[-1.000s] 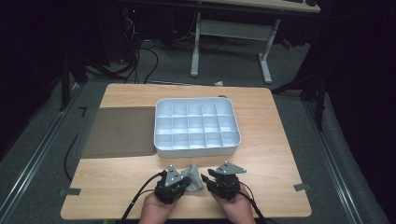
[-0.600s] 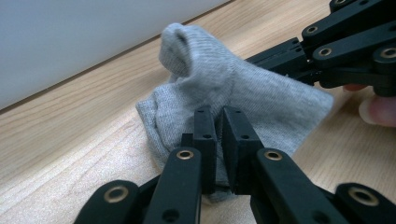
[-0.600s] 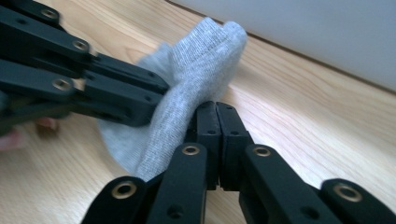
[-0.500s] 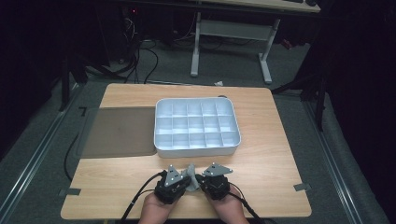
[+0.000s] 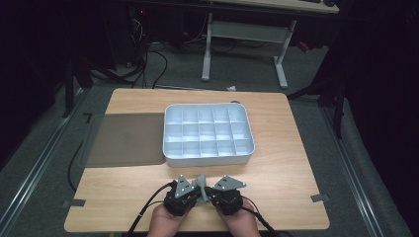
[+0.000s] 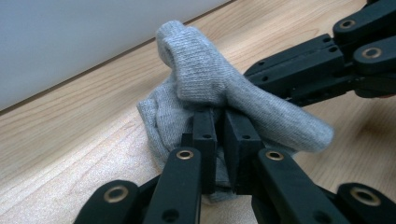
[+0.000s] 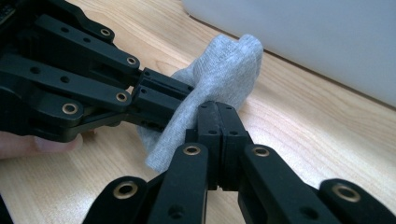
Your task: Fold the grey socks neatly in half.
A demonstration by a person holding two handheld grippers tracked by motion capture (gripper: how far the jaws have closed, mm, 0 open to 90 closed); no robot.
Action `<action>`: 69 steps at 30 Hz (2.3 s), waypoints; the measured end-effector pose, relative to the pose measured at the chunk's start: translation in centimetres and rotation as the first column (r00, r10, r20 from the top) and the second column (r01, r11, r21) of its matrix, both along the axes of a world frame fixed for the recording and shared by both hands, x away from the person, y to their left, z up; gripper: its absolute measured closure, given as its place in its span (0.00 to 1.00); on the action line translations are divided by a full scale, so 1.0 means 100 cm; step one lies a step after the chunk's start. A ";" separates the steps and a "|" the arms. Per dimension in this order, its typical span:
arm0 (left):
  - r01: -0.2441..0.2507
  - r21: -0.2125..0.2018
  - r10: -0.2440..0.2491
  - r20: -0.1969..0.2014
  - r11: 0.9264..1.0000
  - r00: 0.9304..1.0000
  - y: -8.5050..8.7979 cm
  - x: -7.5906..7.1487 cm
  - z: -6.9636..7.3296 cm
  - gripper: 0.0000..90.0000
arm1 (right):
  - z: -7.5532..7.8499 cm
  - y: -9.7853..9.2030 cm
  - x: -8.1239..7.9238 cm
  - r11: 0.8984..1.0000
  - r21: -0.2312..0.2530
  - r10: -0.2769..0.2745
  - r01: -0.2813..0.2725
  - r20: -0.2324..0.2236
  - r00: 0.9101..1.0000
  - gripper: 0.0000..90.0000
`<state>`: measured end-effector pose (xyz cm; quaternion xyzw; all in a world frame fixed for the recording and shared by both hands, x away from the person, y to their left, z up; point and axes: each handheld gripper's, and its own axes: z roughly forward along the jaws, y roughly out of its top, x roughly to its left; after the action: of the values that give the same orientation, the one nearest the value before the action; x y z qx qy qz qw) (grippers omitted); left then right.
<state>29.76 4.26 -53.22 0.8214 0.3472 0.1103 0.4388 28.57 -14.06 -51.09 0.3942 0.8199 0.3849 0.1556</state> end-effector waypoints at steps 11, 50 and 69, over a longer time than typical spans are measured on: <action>-0.001 -0.084 0.002 0.017 0.996 1.000 0.010 -0.003 0.011 0.82 | 0.001 -0.006 0.001 1.000 -0.004 -0.014 0.014 0.003 1.000 1.00; -0.013 -0.088 0.003 -0.109 0.996 0.994 0.010 -0.003 0.000 0.85 | 0.001 -0.012 -0.006 1.000 0.017 -0.014 0.014 0.006 1.000 0.99; 0.008 -0.054 -0.013 -0.091 0.999 0.996 0.006 -0.006 0.000 0.85 | 0.006 -0.001 -0.008 0.999 0.036 0.010 -0.010 0.012 1.000 0.99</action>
<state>29.12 4.84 -53.18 0.8155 0.3653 0.0608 0.4448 27.82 -14.19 -50.50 0.3905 0.8139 0.4026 0.1515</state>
